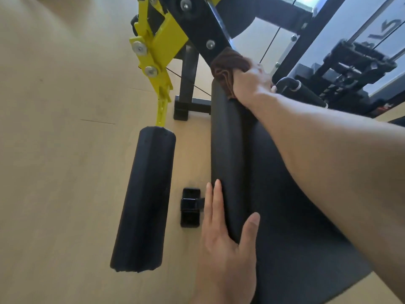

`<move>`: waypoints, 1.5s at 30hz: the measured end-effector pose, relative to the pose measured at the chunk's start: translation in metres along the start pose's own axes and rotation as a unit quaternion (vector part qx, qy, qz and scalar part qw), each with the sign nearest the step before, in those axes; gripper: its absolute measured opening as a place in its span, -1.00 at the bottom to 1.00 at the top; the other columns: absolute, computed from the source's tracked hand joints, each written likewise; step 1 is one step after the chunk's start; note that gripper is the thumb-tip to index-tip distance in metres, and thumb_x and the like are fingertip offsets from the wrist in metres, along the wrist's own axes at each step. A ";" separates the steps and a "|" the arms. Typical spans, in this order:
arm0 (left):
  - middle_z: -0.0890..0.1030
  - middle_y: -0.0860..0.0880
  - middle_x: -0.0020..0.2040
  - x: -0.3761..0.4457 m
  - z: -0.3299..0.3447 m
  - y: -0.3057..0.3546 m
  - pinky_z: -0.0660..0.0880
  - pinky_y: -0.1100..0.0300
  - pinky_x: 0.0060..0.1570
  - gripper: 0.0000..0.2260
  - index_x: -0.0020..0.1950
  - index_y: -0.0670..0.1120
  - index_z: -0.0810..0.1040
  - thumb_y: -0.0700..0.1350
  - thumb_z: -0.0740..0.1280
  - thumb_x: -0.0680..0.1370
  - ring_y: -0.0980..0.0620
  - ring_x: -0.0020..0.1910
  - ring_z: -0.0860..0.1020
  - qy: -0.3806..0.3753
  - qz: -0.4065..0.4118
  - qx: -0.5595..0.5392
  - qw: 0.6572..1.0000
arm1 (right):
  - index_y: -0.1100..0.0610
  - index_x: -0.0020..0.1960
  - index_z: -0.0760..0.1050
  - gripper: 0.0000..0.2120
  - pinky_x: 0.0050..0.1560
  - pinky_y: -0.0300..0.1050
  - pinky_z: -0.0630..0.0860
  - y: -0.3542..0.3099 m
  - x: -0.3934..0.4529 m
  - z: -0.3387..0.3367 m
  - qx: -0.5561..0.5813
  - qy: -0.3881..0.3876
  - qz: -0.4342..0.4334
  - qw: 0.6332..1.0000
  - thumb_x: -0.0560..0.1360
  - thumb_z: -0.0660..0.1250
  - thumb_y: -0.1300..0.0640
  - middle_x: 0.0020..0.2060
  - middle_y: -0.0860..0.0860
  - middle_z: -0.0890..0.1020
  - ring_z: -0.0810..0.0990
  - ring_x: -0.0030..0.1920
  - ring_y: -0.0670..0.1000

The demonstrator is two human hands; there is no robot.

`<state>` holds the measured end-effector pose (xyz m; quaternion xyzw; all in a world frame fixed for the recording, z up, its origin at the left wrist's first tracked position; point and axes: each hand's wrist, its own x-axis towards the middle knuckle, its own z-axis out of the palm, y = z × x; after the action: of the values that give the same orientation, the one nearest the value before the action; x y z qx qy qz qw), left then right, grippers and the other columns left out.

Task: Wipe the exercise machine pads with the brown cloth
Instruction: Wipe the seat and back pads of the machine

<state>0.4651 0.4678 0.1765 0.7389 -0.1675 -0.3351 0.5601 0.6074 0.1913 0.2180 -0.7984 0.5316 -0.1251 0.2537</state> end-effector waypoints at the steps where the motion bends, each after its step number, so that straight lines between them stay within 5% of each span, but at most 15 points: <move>1: -0.07 0.58 0.49 0.001 -0.001 -0.001 0.03 0.38 0.43 -0.35 0.44 0.55 -0.06 0.37 0.23 0.46 0.60 0.44 -0.06 -0.009 -0.001 -0.003 1.000 | -0.26 0.47 0.34 -0.55 0.53 0.20 0.14 0.000 0.002 0.000 0.000 -0.001 -0.003 1.000 0.58 0.09 -0.18 0.44 -0.02 0.45 0.36 0.47 0.14; 7: -0.10 0.52 0.53 -0.001 -0.008 -0.004 -0.01 0.23 0.52 -0.35 0.52 0.47 -0.16 0.36 0.16 0.54 0.48 0.51 -0.07 -0.045 0.013 0.010 0.999 | -0.35 0.40 0.39 -0.51 0.51 0.23 0.21 0.010 -0.016 -0.004 -0.004 -0.027 -0.085 0.996 0.47 0.22 -0.21 0.45 -0.06 0.43 0.37 0.46 0.15; 11: -0.04 0.44 0.58 0.000 -0.008 -0.005 0.04 0.23 0.44 -0.38 0.56 0.40 -0.10 0.35 0.12 0.57 0.39 0.54 0.01 -0.054 0.008 -0.017 0.998 | -0.33 0.37 0.45 -0.50 0.55 0.22 0.13 0.015 -0.053 -0.002 -0.058 -0.039 -0.154 0.986 0.43 0.23 -0.15 0.55 -0.11 0.30 0.20 0.56 0.10; 16: 0.11 0.38 0.58 -0.027 -0.019 -0.023 0.10 0.01 0.58 -0.40 0.56 0.39 -0.03 0.45 -0.04 0.53 0.25 0.56 0.14 -0.073 -0.035 -0.027 0.996 | -0.26 0.29 0.52 -0.60 0.57 0.26 -0.01 0.029 -0.115 -0.006 -0.153 -0.085 -0.241 0.955 0.47 0.25 -0.12 0.58 -0.16 0.25 0.01 0.62 0.08; 20: 0.16 0.29 0.60 -0.109 -0.081 -0.069 0.05 0.21 0.54 -0.44 0.59 0.26 0.16 0.34 -0.02 0.59 0.28 0.56 0.12 -0.109 -0.073 0.107 0.986 | -0.19 0.23 0.58 -0.61 0.57 0.28 -0.09 0.053 -0.184 -0.015 -0.142 -0.100 -0.278 0.945 0.46 0.19 -0.13 0.55 -0.17 0.31 -0.05 0.63 0.07; 24: 0.18 0.25 0.60 -0.155 -0.130 -0.084 0.17 0.13 0.43 -0.43 0.58 0.24 0.18 0.34 -0.02 0.58 0.14 0.56 0.22 -0.020 -0.128 0.186 0.974 | -0.17 0.18 0.60 -0.63 0.58 0.27 -0.19 0.077 -0.259 -0.028 -0.124 -0.122 -0.303 0.937 0.46 0.17 -0.14 0.51 -0.17 0.37 -0.04 0.63 0.06; 29: 0.23 0.19 0.59 -0.163 -0.102 -0.053 0.23 0.16 0.39 -0.49 0.57 0.16 0.22 0.24 0.04 0.63 0.17 0.45 0.33 0.090 -0.047 0.182 0.978 | -0.17 0.14 0.61 -0.73 0.58 0.26 -0.23 0.109 -0.329 -0.039 -0.114 -0.137 -0.355 0.918 0.52 0.23 -0.13 0.42 -0.19 0.48 0.02 0.62 0.05; 32: 0.19 0.26 0.59 -0.165 -0.064 -0.024 0.24 -0.03 0.52 -0.43 0.56 0.19 0.23 0.35 0.01 0.59 0.22 0.54 0.21 0.085 0.042 0.198 0.976 | -0.18 0.20 0.59 -0.69 0.59 0.27 -0.18 0.127 -0.345 -0.046 -0.088 -0.135 -0.369 0.915 0.51 0.23 -0.12 0.42 -0.16 0.50 0.04 0.63 0.07; 35: 0.14 0.26 0.60 -0.159 -0.031 0.005 0.18 0.06 0.55 -0.37 0.57 0.17 0.23 0.36 -0.06 0.55 0.26 0.57 0.12 0.088 0.122 0.254 0.955 | -0.18 0.39 0.43 -0.56 0.60 0.24 -0.14 0.147 -0.348 -0.051 -0.087 -0.133 -0.390 0.907 0.53 0.13 -0.16 0.51 -0.15 0.39 0.01 0.64 0.09; 40: 0.14 0.13 0.63 -0.143 0.025 0.041 0.03 0.06 0.61 -0.34 0.59 0.07 0.21 0.33 -0.11 0.57 0.21 0.61 -0.02 0.065 0.188 0.360 0.912 | -0.25 0.49 0.28 -0.48 0.62 0.13 -0.06 0.198 -0.326 -0.072 -0.017 -0.116 -0.292 0.949 0.56 -0.05 -0.20 0.58 -0.22 0.24 0.02 0.64 -0.03; 45: 0.00 0.13 0.66 -0.121 0.086 0.045 -0.15 0.13 0.59 -0.40 0.63 0.08 0.08 0.27 -0.03 0.63 0.20 0.62 -0.16 0.001 0.166 0.454 0.875 | -0.24 0.50 0.32 -0.59 0.62 0.14 -0.10 0.313 -0.268 -0.105 0.032 -0.092 -0.132 0.986 0.67 0.12 -0.04 0.59 -0.19 0.23 0.02 0.63 -0.04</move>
<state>0.3247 0.4674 0.2435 0.8737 -0.4207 -0.1231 0.2109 0.2042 0.3114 0.1562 -0.8611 0.3918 -0.1006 0.3080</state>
